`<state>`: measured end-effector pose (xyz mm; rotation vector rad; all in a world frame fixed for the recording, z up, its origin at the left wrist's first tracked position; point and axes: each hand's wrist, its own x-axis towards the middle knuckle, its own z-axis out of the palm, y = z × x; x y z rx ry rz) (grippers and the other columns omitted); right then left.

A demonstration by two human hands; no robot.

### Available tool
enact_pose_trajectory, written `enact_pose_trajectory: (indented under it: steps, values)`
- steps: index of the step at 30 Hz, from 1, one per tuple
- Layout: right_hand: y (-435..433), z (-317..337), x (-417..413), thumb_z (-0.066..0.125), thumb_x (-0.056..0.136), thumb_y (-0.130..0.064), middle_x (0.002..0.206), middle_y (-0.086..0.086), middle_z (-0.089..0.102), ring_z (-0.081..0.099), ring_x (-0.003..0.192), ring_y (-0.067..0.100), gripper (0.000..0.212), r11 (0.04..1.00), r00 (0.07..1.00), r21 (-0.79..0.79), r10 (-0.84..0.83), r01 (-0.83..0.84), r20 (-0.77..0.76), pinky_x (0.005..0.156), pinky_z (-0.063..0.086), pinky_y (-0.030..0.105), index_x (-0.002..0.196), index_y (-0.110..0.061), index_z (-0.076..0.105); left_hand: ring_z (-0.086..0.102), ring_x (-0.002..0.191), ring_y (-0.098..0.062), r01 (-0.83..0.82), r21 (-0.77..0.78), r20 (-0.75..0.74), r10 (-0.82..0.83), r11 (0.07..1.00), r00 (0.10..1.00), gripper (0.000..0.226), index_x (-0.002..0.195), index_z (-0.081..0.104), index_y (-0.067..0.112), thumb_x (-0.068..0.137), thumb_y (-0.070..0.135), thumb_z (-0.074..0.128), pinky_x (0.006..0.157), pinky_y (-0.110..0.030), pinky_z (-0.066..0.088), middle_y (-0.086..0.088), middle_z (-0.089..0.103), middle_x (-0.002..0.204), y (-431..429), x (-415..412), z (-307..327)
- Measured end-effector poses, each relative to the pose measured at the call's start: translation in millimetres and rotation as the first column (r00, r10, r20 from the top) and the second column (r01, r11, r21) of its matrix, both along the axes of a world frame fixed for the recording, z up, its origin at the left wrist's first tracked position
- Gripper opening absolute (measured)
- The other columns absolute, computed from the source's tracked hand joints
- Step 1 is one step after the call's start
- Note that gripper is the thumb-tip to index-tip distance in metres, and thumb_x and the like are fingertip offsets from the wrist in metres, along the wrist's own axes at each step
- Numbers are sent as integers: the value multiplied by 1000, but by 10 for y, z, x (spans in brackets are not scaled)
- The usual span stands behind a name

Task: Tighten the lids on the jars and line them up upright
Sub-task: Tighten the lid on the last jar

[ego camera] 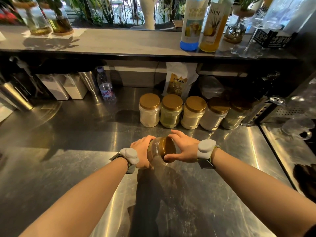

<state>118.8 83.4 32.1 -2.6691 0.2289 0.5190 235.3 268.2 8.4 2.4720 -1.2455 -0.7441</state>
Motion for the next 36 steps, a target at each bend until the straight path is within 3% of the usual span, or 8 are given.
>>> enact_pose_trajectory:
  steps: [3,7,11,17,20,25,32,36]
  values:
    - [1,11,-45,76,63,-64,161,-3,4,28,142,29,117,998,998,43,32,-35,59,107,42,45,150,-36,3,57,106,-19,-6,-12,-3,6,1000,1000,88,128,38,29,57,31,89,92,-40,54,3,55,118,17,2,-3]
    - [19,-10,-72,84,65,-46,154,-5,15,38,134,29,104,995,988,36,87,-92,129,98,51,41,141,-39,13,59,105,-20,-5,4,-1,5,1000,1000,81,127,40,28,61,28,88,92,-40,54,2,57,117,7,-11,-3]
    - [-2,-20,-64,77,68,-57,153,-3,20,40,131,27,97,996,992,54,60,-66,110,97,51,41,142,-33,18,60,104,-21,-4,62,24,3,998,1000,79,127,43,25,62,25,88,93,-39,54,0,59,116,-27,-41,40]
    - [3,-18,-49,56,71,-78,162,-3,5,33,140,28,105,999,1000,-35,-6,7,11,106,43,40,151,-24,14,57,107,-19,3,-27,-3,-3,1000,1000,84,127,41,29,58,28,89,94,-39,52,3,56,116,6,-38,33]
    - [9,-20,-80,70,65,-71,162,-5,-5,24,145,29,118,1000,998,17,3,-4,67,111,38,43,152,-33,-1,56,109,-19,-14,-44,3,14,999,1000,90,128,39,29,54,30,90,96,-40,51,4,55,119,7,-35,4]
    - [15,-44,-91,85,64,-46,159,-8,-3,36,137,35,104,998,988,23,62,-66,141,100,49,44,139,-43,14,57,105,-19,-25,-43,-5,25,999,1000,85,125,40,31,55,28,90,93,-40,53,4,56,117,0,-28,-50]
    - [-24,-52,-89,75,69,-58,160,-4,-2,35,138,32,97,999,995,21,29,-31,93,104,46,43,143,-35,18,58,104,-17,-35,-70,-9,34,997,999,89,123,39,35,51,31,90,92,-39,54,7,56,115,10,5,-136]
    - [9,-43,-111,70,71,-65,161,-5,-1,29,142,30,104,999,997,39,11,-14,74,108,42,43,150,-34,8,57,101,-17,-41,-81,-17,40,996,999,89,121,37,38,50,33,90,90,-38,54,10,55,112,8,31,-185]
